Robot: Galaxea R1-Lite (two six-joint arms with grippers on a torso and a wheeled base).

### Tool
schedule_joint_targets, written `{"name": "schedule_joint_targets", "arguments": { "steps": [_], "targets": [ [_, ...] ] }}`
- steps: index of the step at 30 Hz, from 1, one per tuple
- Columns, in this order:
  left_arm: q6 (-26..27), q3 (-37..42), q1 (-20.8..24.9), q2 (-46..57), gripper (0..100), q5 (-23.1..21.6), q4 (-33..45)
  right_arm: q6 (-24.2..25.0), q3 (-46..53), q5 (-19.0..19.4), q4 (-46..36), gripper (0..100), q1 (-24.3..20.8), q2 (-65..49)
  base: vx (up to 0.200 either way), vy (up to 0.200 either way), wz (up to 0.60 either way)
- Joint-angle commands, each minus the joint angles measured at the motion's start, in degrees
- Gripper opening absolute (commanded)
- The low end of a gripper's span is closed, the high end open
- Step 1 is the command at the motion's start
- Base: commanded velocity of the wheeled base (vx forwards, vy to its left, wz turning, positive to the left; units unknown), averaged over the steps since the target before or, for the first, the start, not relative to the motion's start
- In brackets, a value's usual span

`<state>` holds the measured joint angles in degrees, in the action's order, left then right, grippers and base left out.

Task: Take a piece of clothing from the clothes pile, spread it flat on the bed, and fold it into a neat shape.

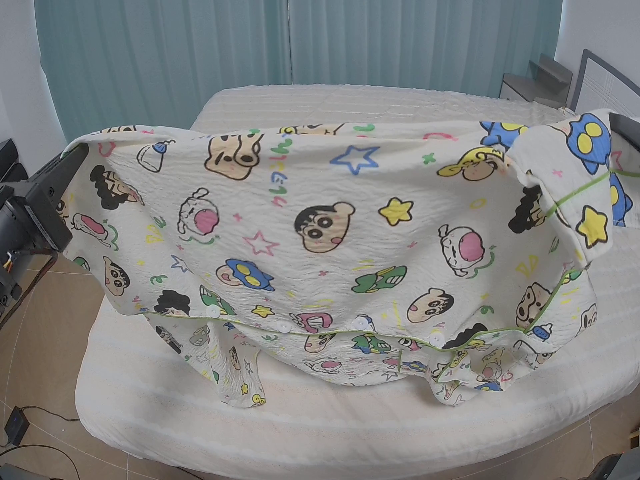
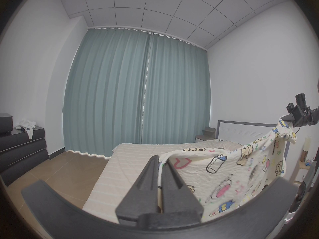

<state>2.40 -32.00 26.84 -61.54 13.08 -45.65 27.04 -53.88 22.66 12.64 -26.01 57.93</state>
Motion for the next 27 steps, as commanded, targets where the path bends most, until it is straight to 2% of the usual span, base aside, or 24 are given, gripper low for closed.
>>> {"name": "schedule_joint_targets", "arguments": {
  "steps": [1,10,15,21,27],
  "targets": [
    [-0.03,0.45,0.05,-0.07,0,0.02,-0.05,-0.06,0.18,0.01,0.01,0,0.00,-0.27,-0.200,0.000,0.00],
    [-0.03,0.71,0.05,1.07,0,0.02,-0.05,-0.14,0.27,0.37,0.01,0,-0.09,-1.86,-0.200,0.000,0.00],
    [0.06,1.85,0.14,2.65,0,0.02,-0.05,-0.23,0.44,3.18,-0.07,0,-0.18,-5.11,-0.200,0.000,0.00],
    [0.15,3.61,0.23,5.73,0,-0.07,0.04,-0.23,1.15,3.79,-0.07,0,-0.44,-7.48,-0.200,0.000,0.00],
    [0.41,4.40,0.23,8.80,0,0.02,0.13,-0.23,1.15,4.06,-0.07,0,-0.44,-8.36,0.000,0.000,0.00]
  ]
}}
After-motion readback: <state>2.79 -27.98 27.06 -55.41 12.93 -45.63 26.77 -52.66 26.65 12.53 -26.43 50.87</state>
